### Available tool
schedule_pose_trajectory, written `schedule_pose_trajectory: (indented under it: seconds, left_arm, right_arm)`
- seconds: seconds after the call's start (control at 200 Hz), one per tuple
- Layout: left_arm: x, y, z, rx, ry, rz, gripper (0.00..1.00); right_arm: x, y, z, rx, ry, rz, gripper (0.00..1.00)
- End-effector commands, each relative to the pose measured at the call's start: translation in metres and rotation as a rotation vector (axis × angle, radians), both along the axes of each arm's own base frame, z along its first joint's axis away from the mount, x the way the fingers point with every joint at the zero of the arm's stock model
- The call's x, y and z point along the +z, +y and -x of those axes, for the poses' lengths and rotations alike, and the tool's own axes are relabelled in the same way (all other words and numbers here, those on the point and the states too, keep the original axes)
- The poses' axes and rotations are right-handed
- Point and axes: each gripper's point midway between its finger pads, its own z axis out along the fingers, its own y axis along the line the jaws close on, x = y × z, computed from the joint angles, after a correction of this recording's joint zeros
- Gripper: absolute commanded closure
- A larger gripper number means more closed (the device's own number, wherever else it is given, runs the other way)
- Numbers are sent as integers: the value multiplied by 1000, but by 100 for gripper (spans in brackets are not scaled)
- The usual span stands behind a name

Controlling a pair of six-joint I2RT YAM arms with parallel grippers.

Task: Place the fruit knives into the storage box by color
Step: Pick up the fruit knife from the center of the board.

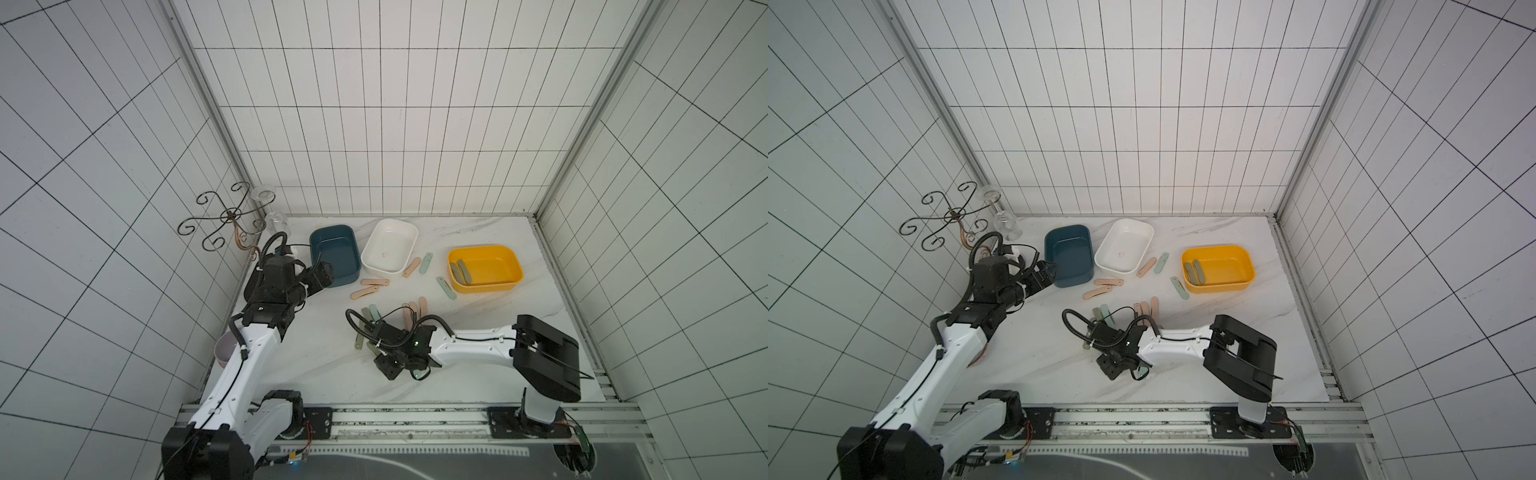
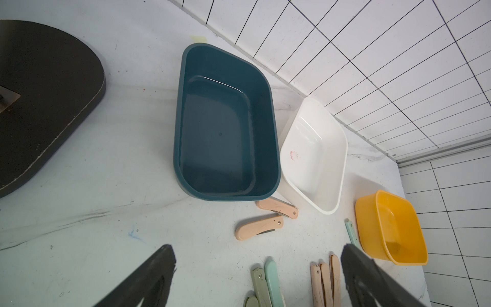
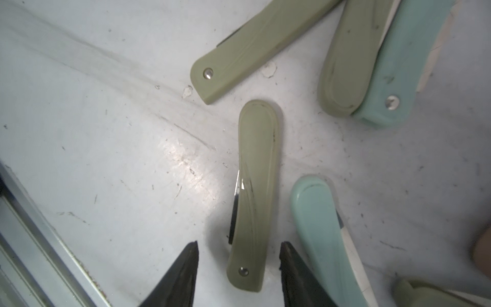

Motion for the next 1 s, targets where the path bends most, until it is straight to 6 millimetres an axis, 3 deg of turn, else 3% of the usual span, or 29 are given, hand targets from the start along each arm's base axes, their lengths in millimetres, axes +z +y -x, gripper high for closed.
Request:
schedule_pose_trajectory:
  seconds: [0.0, 0.43, 0.705, 0.995]
  left_arm:
    - [9, 0, 0, 0, -29, 17, 3]
    - [9, -2, 0, -3, -30, 33, 3]
    - [9, -3, 1, -5, -32, 36, 3]
    - [10, -5, 1, -13, -34, 45, 3]
  right_arm:
    - [-21, -14, 5, 2, 9, 67, 48]
    - [-25, 2, -14, -5, -85, 111, 48]
    - [-30, 12, -17, 9, -90, 116, 48]
    - [-32, 20, -19, 19, -90, 112, 61]
